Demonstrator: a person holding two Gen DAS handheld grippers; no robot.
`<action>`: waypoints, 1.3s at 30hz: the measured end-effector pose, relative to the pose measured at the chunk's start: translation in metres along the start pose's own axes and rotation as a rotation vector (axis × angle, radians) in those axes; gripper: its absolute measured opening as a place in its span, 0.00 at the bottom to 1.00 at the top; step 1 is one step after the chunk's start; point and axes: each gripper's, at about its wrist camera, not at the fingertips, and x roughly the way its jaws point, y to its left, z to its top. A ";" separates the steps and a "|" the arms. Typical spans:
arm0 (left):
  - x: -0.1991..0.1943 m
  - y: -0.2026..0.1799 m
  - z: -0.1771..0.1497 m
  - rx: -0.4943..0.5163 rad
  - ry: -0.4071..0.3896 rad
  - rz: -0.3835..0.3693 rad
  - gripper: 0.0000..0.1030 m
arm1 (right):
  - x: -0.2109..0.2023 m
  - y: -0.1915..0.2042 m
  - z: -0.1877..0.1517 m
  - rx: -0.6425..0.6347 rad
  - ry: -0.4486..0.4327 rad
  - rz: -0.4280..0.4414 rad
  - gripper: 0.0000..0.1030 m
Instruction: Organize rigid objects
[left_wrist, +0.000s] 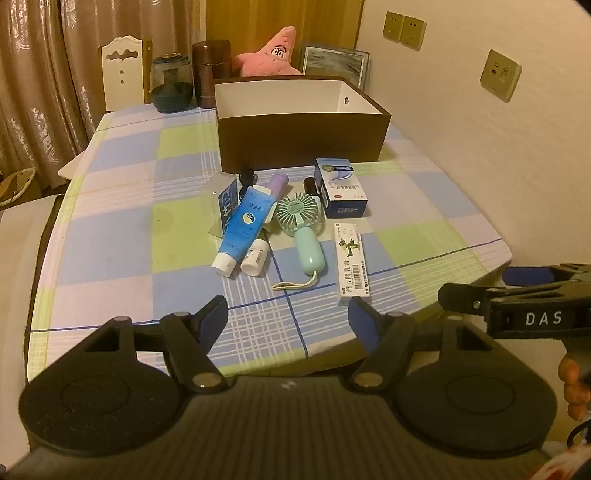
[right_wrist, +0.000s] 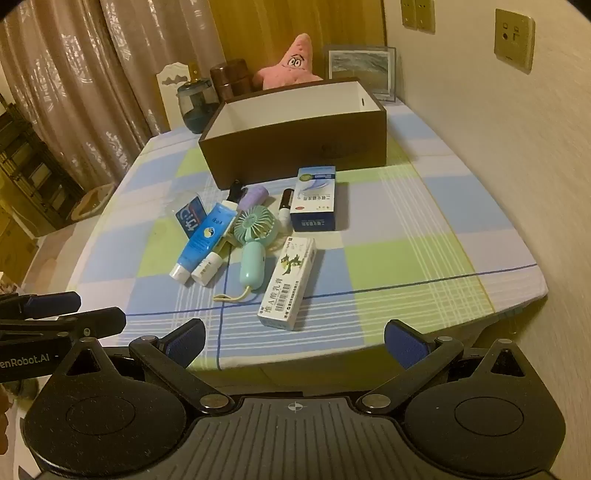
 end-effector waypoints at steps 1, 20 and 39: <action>0.000 0.000 0.000 -0.001 0.002 -0.001 0.68 | 0.000 0.000 0.000 0.000 0.001 0.000 1.00; 0.000 0.000 0.000 0.001 0.002 0.002 0.68 | 0.001 0.002 0.002 -0.002 -0.003 -0.002 1.00; 0.000 0.000 0.000 0.001 0.003 0.003 0.68 | 0.001 0.003 0.004 -0.003 -0.005 -0.002 1.00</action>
